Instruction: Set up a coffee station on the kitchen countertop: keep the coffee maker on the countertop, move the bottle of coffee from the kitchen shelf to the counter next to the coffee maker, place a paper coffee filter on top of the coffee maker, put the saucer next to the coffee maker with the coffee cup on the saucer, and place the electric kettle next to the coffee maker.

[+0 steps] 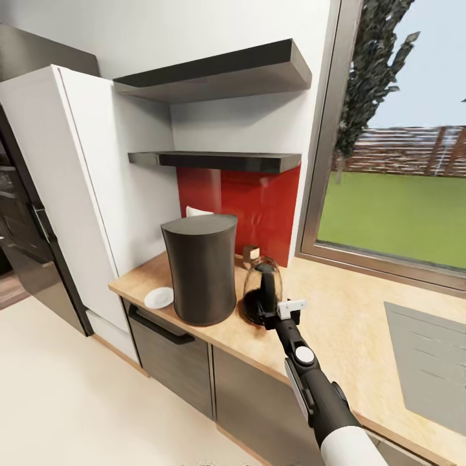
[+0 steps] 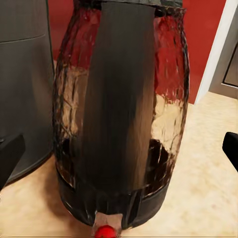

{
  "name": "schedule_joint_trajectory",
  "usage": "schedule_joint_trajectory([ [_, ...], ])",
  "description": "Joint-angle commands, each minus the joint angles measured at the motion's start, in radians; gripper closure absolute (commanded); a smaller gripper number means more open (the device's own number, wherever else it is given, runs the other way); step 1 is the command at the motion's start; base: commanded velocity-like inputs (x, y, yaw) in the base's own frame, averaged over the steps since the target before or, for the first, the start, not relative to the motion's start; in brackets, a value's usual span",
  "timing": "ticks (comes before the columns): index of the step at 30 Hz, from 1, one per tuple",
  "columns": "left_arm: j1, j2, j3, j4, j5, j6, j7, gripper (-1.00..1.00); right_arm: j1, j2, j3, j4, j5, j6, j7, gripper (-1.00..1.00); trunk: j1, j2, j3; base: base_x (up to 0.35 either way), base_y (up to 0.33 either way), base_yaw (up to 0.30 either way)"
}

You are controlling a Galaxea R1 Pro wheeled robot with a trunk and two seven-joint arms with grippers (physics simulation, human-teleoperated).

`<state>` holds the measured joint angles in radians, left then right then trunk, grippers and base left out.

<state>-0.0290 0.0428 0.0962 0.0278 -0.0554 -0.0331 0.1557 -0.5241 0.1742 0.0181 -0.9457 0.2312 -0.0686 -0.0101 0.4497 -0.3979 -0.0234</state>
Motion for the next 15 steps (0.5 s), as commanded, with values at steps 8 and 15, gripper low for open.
schedule_joint_trajectory([
  [8, -0.002, 0.0, 0.006, 0.001, -0.006, -0.004, 0.004, -1.0, -0.001, 0.0, 0.0, 0.0, 0.008, -0.002, -0.001, -1.0, 0.0, -0.002, -0.002, -0.177, 0.0, 0.0],
  [15, -0.018, 0.0, 0.002, -0.012, -0.007, -0.004, 0.004, -1.0, -0.001, 0.0, -0.003, 0.003, 0.009, -0.005, -0.004, -1.0, 0.0, -0.002, -0.002, -0.111, 0.0, 0.0],
])
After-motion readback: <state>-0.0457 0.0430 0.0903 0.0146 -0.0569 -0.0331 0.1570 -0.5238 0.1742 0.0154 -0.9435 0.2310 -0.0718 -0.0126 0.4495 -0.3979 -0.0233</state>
